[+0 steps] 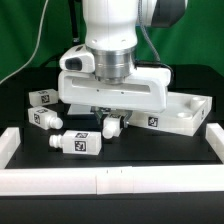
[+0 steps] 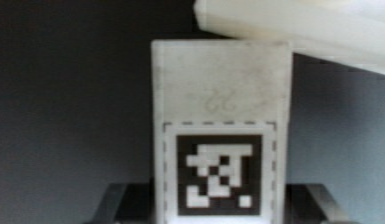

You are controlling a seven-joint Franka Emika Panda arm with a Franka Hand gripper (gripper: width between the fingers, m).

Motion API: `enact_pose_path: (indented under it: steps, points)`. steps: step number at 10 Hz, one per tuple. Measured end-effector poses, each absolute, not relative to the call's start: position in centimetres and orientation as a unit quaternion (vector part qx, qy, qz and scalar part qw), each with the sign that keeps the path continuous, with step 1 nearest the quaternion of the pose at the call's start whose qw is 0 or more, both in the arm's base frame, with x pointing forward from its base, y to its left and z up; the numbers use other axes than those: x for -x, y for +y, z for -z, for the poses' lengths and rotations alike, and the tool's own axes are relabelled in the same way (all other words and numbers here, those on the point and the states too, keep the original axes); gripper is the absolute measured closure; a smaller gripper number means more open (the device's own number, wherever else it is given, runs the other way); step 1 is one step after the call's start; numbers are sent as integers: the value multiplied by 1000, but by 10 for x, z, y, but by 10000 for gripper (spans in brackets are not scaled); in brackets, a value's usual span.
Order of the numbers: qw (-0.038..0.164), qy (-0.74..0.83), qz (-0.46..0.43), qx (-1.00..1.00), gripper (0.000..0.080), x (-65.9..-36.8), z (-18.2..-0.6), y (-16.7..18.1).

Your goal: Assemble one leg

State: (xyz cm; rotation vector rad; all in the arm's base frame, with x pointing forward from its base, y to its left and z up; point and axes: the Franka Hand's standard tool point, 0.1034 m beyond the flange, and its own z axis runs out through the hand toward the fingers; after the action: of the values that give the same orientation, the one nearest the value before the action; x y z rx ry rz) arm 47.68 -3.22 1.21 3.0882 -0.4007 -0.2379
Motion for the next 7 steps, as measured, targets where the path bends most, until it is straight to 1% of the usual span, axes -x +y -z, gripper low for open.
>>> enact_pose_path:
  steps: [1, 3, 4, 5, 7]
  points:
    - [9, -98, 74, -992, 514, -478, -14, -42]
    - [9, -64, 71, -995, 514, -481, -25, -62]
    - [9, -55, 70, -996, 514, -478, -31, -69]
    - [8, -46, 73, -996, 514, -468, -33, -76]
    - [10, -43, 77, -996, 514, -442, -31, -90]
